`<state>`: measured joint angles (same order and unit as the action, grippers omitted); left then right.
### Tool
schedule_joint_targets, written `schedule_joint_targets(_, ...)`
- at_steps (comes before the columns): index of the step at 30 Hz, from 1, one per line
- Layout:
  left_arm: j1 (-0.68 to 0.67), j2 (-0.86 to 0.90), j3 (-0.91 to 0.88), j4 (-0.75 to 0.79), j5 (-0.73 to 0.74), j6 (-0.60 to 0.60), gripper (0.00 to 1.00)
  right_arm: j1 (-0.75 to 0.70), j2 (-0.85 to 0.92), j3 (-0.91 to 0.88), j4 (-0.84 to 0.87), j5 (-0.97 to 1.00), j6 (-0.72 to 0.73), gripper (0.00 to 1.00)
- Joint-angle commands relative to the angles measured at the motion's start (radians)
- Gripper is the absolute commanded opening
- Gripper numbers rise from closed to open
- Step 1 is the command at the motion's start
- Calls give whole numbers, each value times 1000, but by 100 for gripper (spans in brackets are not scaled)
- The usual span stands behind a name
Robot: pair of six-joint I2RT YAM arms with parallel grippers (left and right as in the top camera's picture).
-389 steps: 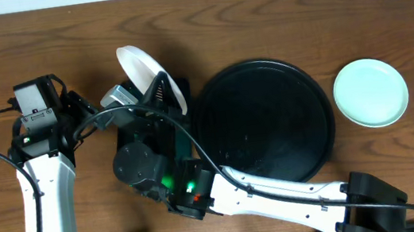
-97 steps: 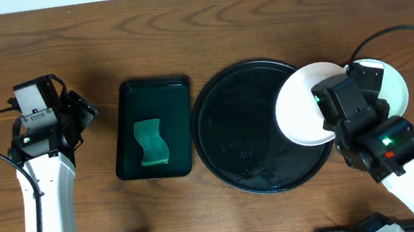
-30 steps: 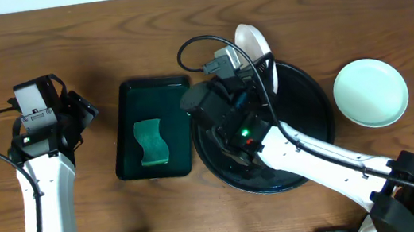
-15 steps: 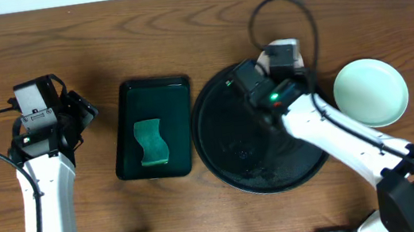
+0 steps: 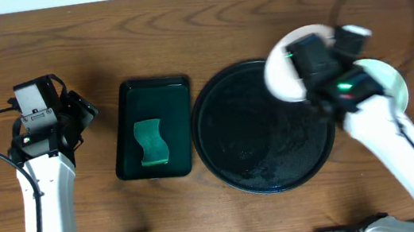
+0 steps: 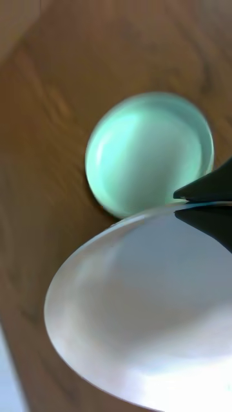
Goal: Clean dirty plates on tray and stack at the side
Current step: 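Place the white plate onto the pale green plate at right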
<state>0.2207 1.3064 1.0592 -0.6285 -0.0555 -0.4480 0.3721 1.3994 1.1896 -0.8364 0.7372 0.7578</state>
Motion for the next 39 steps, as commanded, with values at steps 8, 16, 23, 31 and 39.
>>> schedule_joint_targets(8,3,0,16,-3,-13,-1,81,-411,-90,2,-130,9,27,2)
schedule_joint_targets(16,3,0,16,-3,-13,0,81,-661,-90,-97,-79,-145,27,2)
schedule_joint_targets(23,3,0,16,-3,-13,-1,81,-724,-90,-249,104,-280,27,2)
schedule_joint_targets(31,3,0,16,-3,-13,-1,81,-724,-88,-424,313,-353,27,2)
schedule_joint_targets(39,3,0,16,-3,-13,-1,81,-724,-88,-545,459,-354,27,2)
